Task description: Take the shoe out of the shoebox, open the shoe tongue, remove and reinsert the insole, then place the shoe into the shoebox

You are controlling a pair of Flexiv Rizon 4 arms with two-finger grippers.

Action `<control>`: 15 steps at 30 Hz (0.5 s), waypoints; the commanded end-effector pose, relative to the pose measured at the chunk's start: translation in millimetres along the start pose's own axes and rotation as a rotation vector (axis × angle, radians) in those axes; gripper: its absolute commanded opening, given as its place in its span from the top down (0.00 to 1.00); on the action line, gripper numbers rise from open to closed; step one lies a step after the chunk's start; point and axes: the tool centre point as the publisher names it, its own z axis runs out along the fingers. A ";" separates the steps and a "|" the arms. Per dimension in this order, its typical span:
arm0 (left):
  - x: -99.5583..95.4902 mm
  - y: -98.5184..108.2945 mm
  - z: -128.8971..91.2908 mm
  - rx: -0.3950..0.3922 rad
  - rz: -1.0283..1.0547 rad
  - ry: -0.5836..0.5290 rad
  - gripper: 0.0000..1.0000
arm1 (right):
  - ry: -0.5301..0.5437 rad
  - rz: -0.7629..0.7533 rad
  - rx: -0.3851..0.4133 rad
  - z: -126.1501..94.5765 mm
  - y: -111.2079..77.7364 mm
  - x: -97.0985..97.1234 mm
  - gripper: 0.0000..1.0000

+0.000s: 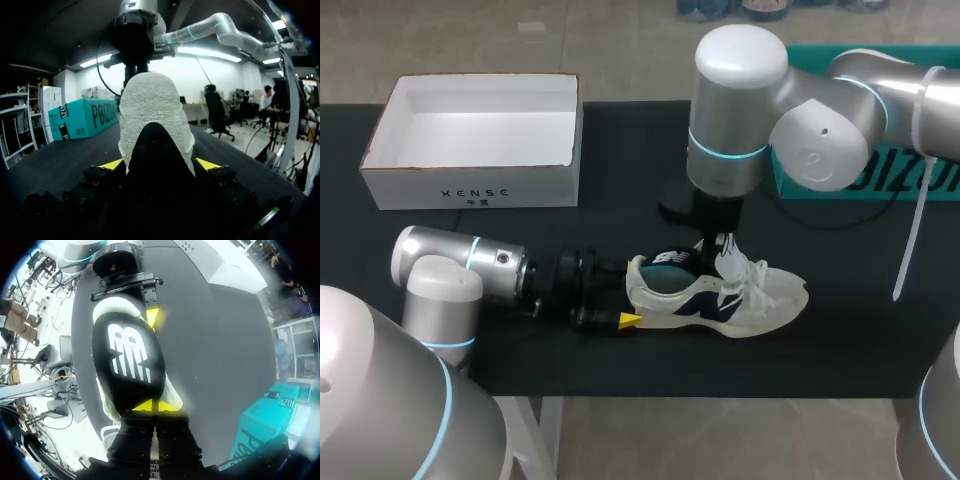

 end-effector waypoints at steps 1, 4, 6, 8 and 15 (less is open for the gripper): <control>1.2 2.2 1.7 -0.001 0.001 -0.001 1.00 | -0.007 0.005 -0.039 -6.0 -10.1 0.5 1.00; 1.2 2.2 1.7 -0.001 0.001 -0.001 1.00 | -0.012 0.023 -0.056 -7.8 -12.2 0.0 1.00; 1.2 2.2 1.7 -0.001 0.001 -0.001 1.00 | -0.013 0.049 -0.072 -8.6 -18.5 -1.8 1.00; 1.2 2.2 1.7 -0.001 0.001 -0.001 1.00 | -0.013 0.064 -0.082 -9.7 -24.0 -3.5 1.00; 1.2 2.2 1.7 -0.001 0.001 -0.001 1.00 | -0.017 0.048 -0.105 -14.4 -12.9 -3.3 1.00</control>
